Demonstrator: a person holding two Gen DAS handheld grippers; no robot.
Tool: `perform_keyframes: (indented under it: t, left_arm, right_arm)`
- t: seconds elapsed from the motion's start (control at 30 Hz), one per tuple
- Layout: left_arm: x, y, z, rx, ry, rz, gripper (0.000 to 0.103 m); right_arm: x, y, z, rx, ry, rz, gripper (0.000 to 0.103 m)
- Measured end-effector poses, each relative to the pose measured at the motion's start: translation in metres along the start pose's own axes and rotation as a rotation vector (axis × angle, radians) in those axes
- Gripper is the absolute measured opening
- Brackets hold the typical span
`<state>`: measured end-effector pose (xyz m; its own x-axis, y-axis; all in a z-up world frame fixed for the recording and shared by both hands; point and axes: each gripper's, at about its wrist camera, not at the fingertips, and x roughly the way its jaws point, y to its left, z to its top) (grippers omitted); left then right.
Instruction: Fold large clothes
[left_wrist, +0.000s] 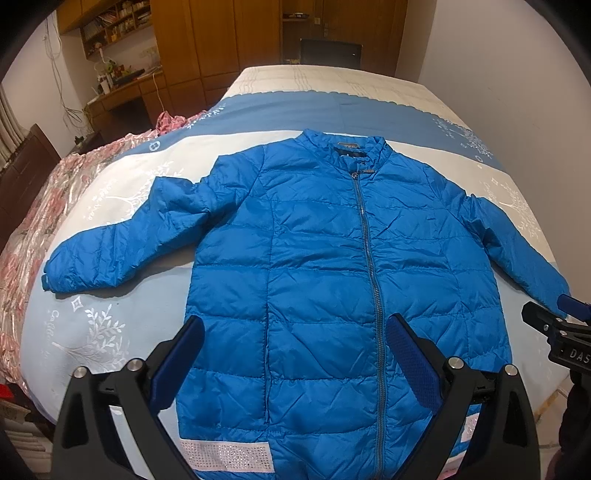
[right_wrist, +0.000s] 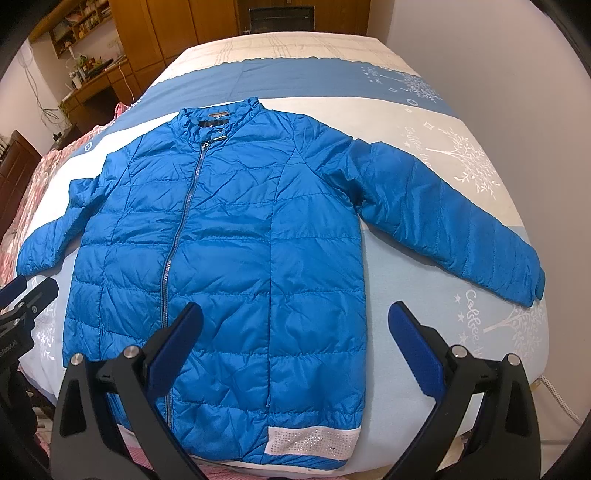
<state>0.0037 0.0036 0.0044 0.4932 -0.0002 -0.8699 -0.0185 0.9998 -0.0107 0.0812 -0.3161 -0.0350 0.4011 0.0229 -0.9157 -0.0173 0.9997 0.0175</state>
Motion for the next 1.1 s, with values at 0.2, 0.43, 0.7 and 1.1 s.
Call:
perform_keyframes:
  t: [0.2,0.43,0.7,1.1]
  left_arm:
    - [0.0007,0.0,0.0,0.004,-0.003,0.001,0.098]
    - [0.0011,0.0001,-0.0005,0.002,-0.002,0.001,0.098]
    - [0.0014,0.0005,-0.0017,0.002,0.0,0.002,0.098]
    - [0.0015,0.0004,-0.0018,0.003,0.0,0.005,0.098]
  right_arm:
    - [0.0002,-0.0005,0.0,0.0,0.0,0.001,0.099]
    - [0.0005,-0.0003,-0.0006,0.001,0.003,0.002,0.099]
    - [0.0023,0.0,-0.0012,0.003,0.004,0.002,0.099]
    - [0.0018,-0.0004,-0.0009,0.003,0.002,0.004,0.099]
